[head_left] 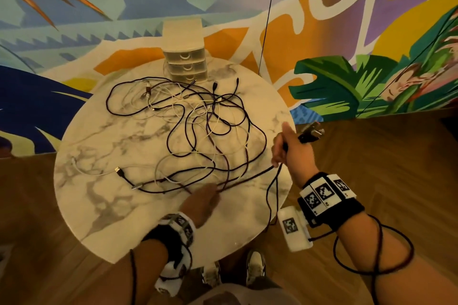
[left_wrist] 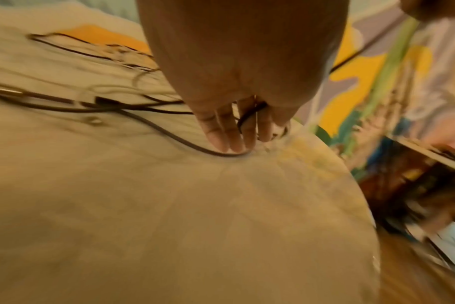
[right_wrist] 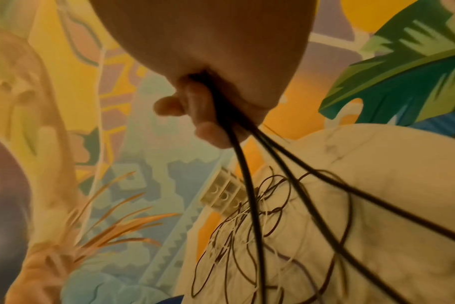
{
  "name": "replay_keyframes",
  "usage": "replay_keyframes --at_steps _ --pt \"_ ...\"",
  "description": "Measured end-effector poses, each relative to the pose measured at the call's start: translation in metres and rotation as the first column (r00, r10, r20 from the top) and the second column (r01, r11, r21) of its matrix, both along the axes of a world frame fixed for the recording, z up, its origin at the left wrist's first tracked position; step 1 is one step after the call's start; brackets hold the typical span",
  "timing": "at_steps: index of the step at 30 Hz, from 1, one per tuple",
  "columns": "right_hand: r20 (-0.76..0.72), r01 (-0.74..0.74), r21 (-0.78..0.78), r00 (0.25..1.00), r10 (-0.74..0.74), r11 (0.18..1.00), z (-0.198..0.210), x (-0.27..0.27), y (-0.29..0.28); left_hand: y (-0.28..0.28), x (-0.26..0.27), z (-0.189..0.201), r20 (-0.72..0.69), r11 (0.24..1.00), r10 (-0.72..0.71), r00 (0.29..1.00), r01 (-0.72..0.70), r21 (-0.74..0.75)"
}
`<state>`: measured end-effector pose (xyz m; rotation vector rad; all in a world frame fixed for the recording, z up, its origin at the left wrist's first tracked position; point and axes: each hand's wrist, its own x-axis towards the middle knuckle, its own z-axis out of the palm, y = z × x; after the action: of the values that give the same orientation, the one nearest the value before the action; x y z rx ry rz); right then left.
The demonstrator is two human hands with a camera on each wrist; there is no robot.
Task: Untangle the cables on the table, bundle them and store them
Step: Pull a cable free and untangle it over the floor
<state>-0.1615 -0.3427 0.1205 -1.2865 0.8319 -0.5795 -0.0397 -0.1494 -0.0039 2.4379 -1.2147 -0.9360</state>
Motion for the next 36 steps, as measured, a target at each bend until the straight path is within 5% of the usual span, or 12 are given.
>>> replay_keyframes --at_steps 4,6,8,12,16,18,20,22,24,28,32,36 --pt "-0.126 0.131 -0.185 0.980 -0.156 0.974 -0.007 -0.014 -0.010 -0.015 0.036 0.071 -0.047 0.920 0.213 0.976 -0.217 -0.327" --pt "-0.209 0.004 -0.216 0.977 -0.050 0.976 0.000 -0.012 0.002 -0.035 0.028 0.110 0.183 0.907 0.169 0.968 -0.080 -0.414" --pt "-0.291 -0.216 -0.167 0.943 0.161 0.962 0.004 -0.008 0.020 -0.054 0.003 0.133 0.373 0.938 0.080 0.925 0.057 -0.342" --pt "-0.396 -0.369 -0.123 0.869 0.296 0.921 -0.001 -0.010 0.036 -0.061 -0.043 0.134 0.494 0.945 -0.041 0.869 0.194 -0.263" --pt "-0.401 -0.379 -0.090 0.860 0.315 0.921 -0.005 -0.017 0.029 -0.056 -0.051 0.118 0.385 0.909 -0.052 0.921 0.204 -0.364" --pt "-0.332 -0.358 -0.144 0.896 0.296 0.923 -0.005 -0.016 0.026 -0.056 -0.054 0.098 0.122 0.911 0.030 0.992 0.023 -0.412" --pt "-0.275 -0.292 -0.181 0.932 0.237 0.939 -0.005 -0.014 0.023 -0.049 -0.055 0.069 -0.269 0.892 0.214 0.939 -0.300 -0.337" --pt "-0.242 -0.251 -0.208 0.950 0.198 0.945 -0.008 -0.015 0.021 -0.038 -0.051 0.045 -0.417 0.871 0.323 0.849 -0.440 -0.220" --pt "-0.209 -0.202 -0.227 0.965 0.155 0.953 -0.011 -0.019 0.019 -0.035 -0.039 0.035 -0.424 0.848 0.355 0.834 -0.478 -0.230" --pt "-0.053 -0.075 -0.148 0.996 0.067 0.986 -0.016 -0.028 0.009 -0.047 -0.012 0.052 -0.322 0.699 0.380 0.867 -0.497 -0.515" --pt "-0.152 -0.347 -0.051 0.930 0.336 0.937 -0.026 -0.023 0.024 -0.053 -0.042 0.063 0.029 0.857 0.051 0.998 -0.029 -0.515" --pt "-0.244 -0.412 -0.027 0.886 0.394 0.911 -0.031 -0.017 0.033 -0.048 -0.048 0.037 -0.174 0.879 0.097 0.980 -0.167 -0.446"
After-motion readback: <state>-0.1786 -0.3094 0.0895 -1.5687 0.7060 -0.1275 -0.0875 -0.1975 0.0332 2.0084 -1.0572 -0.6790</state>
